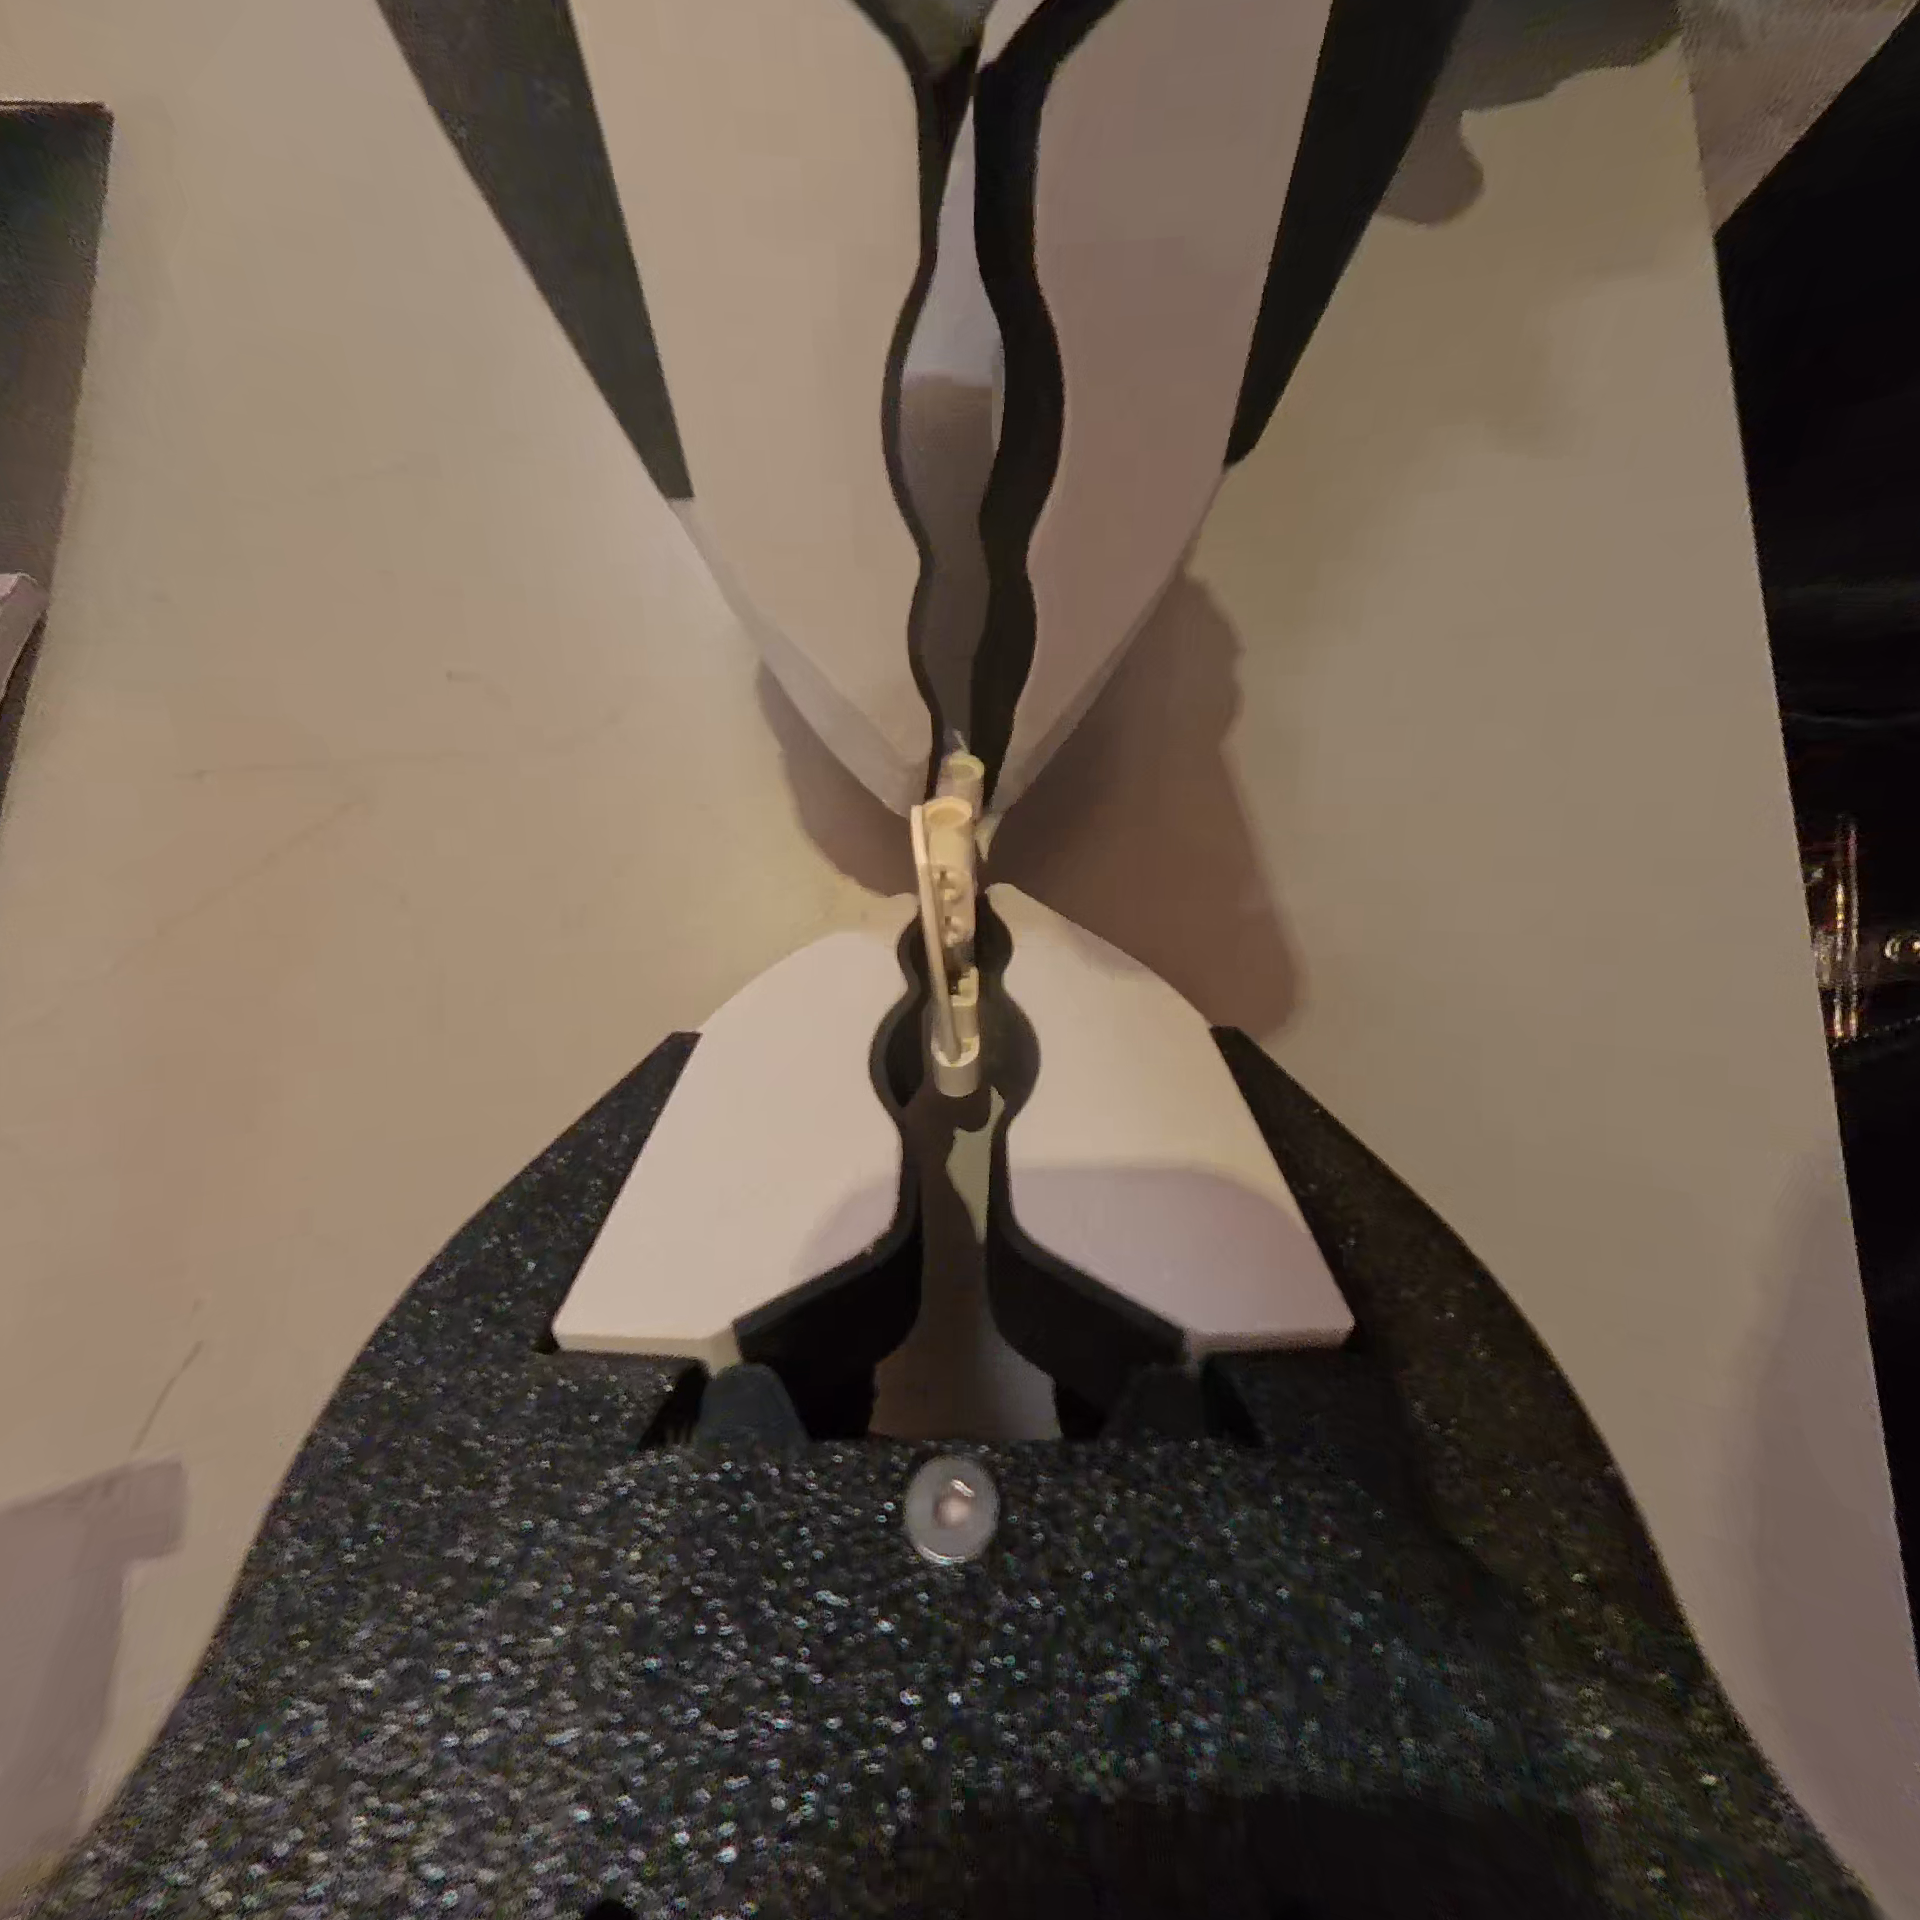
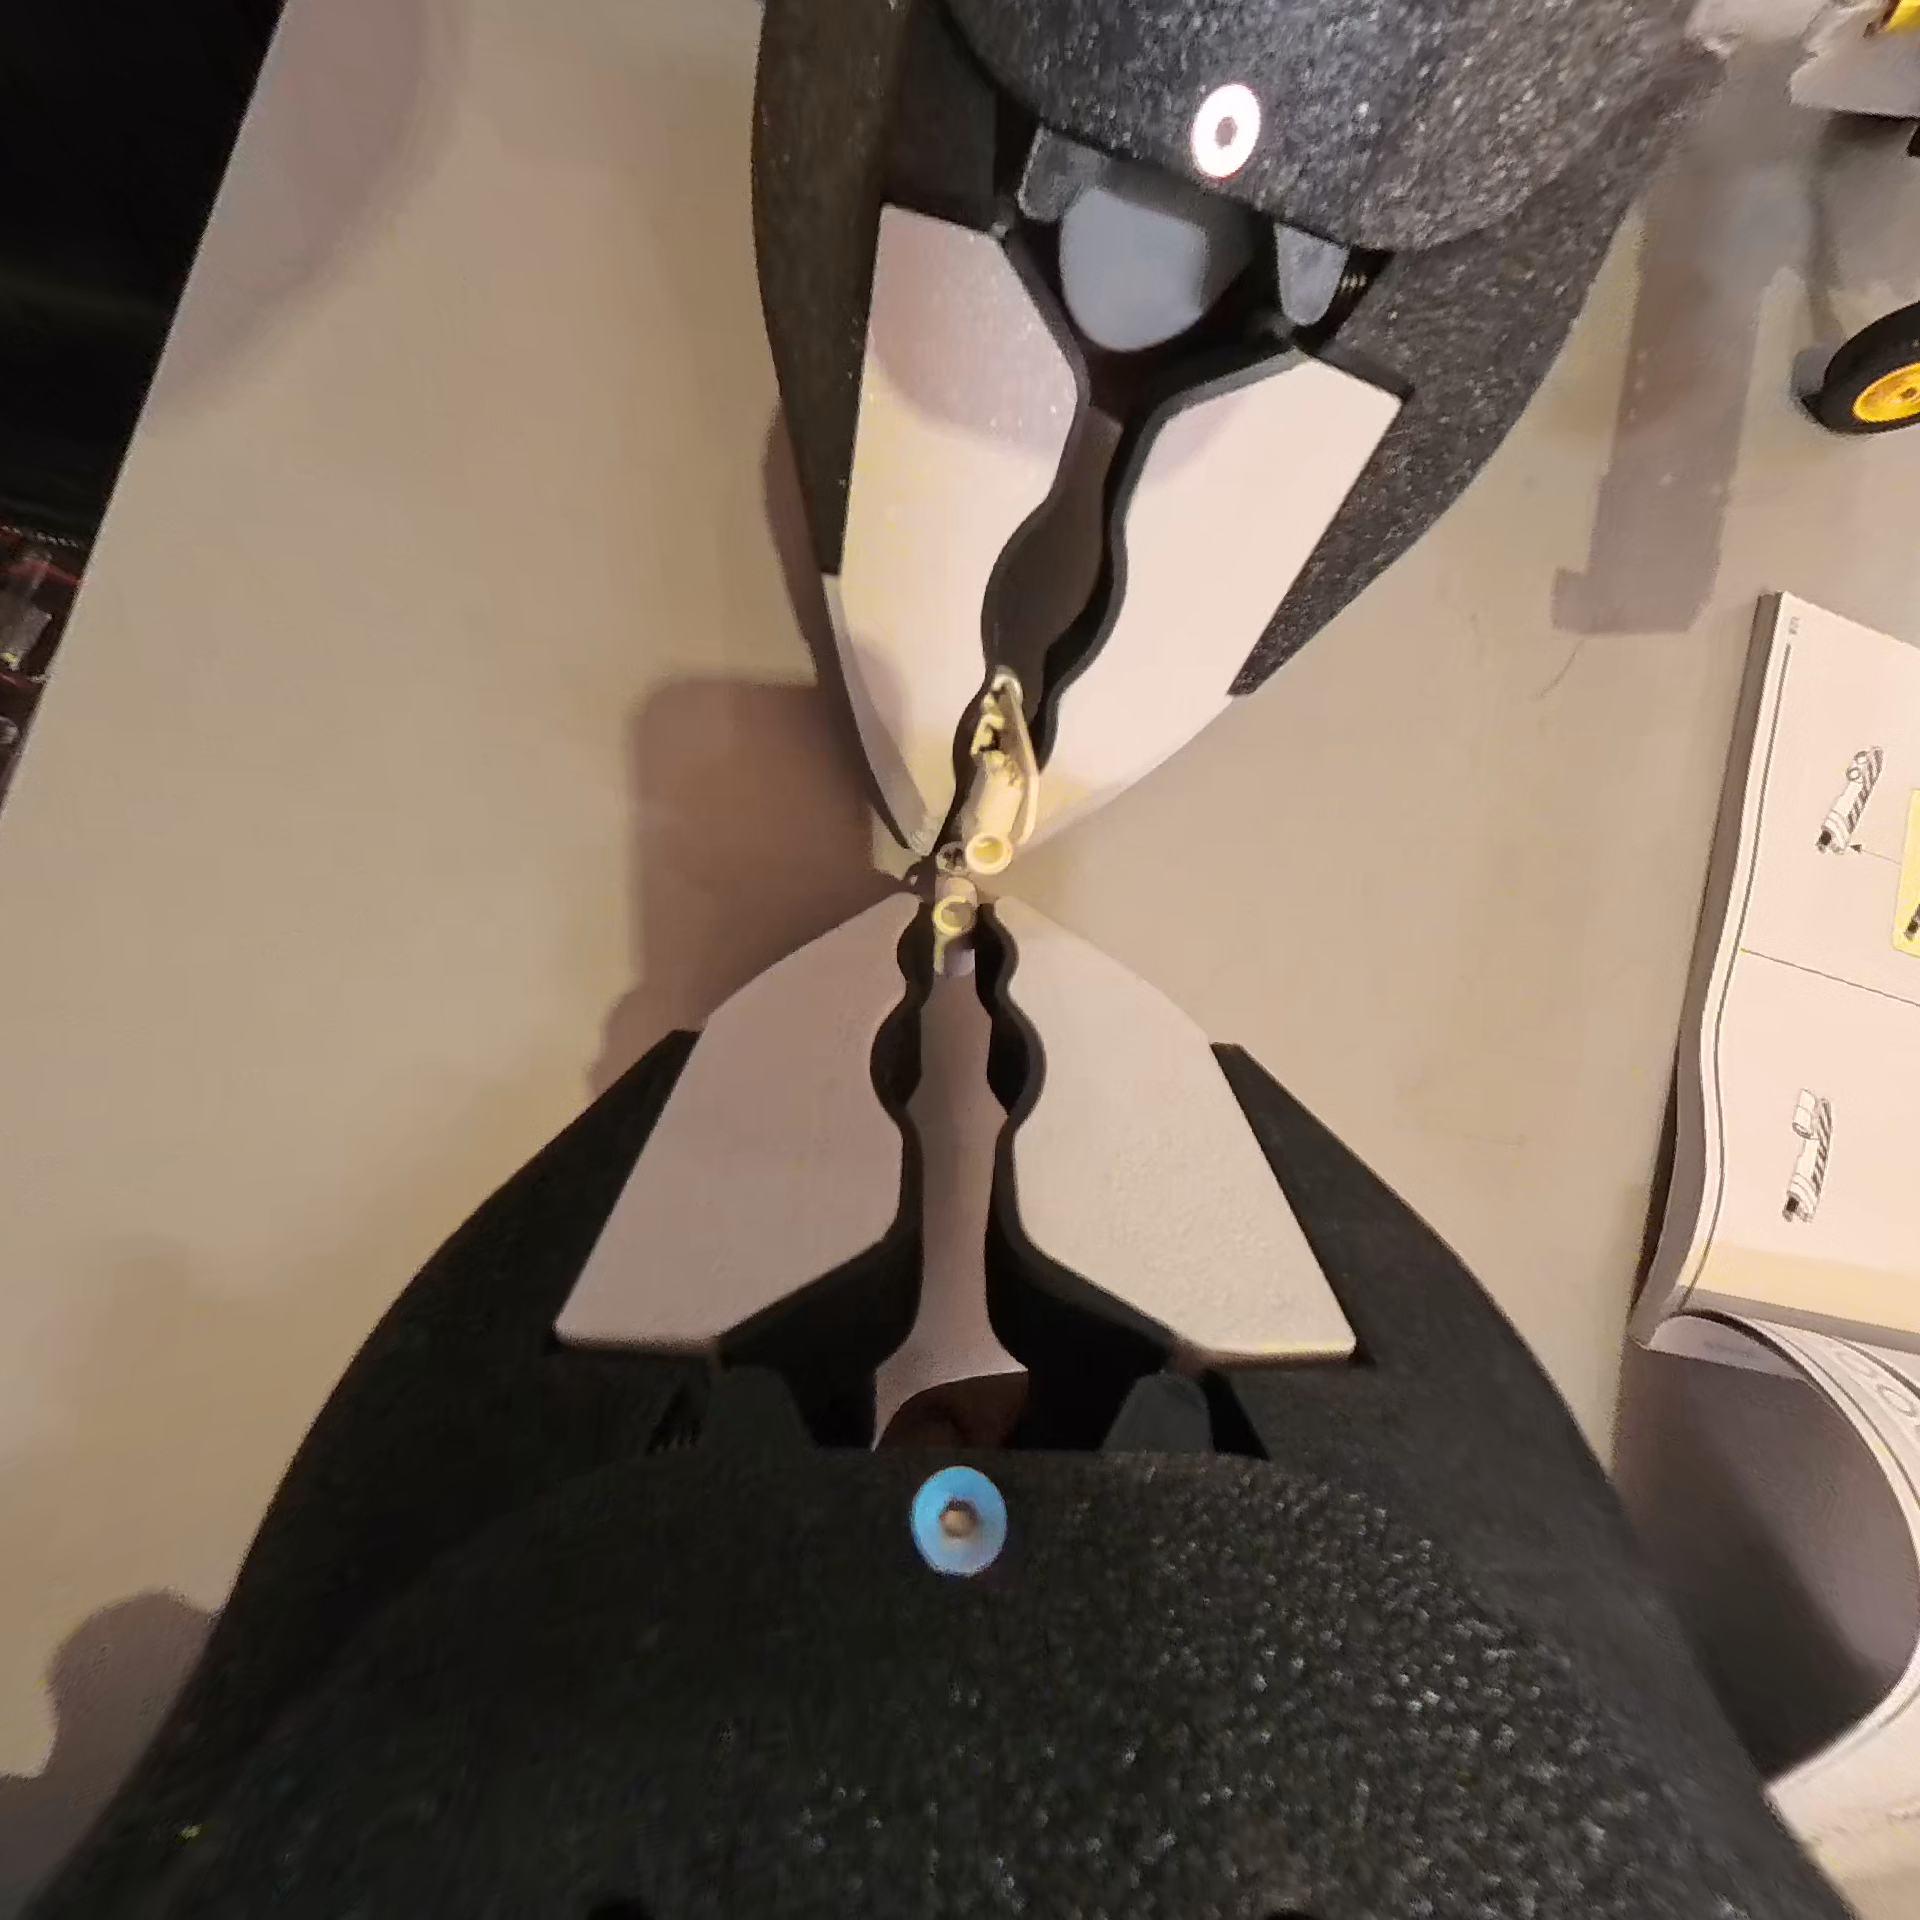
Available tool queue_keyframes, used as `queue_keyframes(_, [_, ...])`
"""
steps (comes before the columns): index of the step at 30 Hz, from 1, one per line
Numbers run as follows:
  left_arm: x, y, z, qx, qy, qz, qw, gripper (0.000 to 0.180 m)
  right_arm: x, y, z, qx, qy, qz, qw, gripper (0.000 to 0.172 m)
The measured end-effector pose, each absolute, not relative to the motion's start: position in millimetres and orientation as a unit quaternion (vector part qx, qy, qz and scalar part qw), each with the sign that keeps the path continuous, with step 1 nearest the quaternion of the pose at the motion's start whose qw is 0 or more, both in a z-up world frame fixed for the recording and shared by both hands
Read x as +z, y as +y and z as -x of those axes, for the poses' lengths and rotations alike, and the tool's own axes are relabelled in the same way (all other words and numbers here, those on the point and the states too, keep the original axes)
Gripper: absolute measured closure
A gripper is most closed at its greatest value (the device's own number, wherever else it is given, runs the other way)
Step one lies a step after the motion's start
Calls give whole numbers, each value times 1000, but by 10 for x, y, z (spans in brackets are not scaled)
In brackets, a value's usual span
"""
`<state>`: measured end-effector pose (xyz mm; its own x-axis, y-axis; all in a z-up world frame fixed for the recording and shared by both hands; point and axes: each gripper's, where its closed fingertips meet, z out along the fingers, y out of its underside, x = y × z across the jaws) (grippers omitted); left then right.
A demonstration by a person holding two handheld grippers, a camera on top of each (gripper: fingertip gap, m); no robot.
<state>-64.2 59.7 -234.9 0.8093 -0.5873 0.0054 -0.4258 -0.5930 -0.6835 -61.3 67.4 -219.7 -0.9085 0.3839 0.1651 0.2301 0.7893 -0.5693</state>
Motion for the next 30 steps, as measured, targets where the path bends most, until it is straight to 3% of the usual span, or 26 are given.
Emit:
queue_keyframes(18, [-2281,626,661,-155,286,854,406,174,-2092,761,607,386,-891,215,103,165])
queue_keyframes(30, [-2346,594,646,-185,276,860,388,170,-2054,710,665,403,-879,231,110,165])
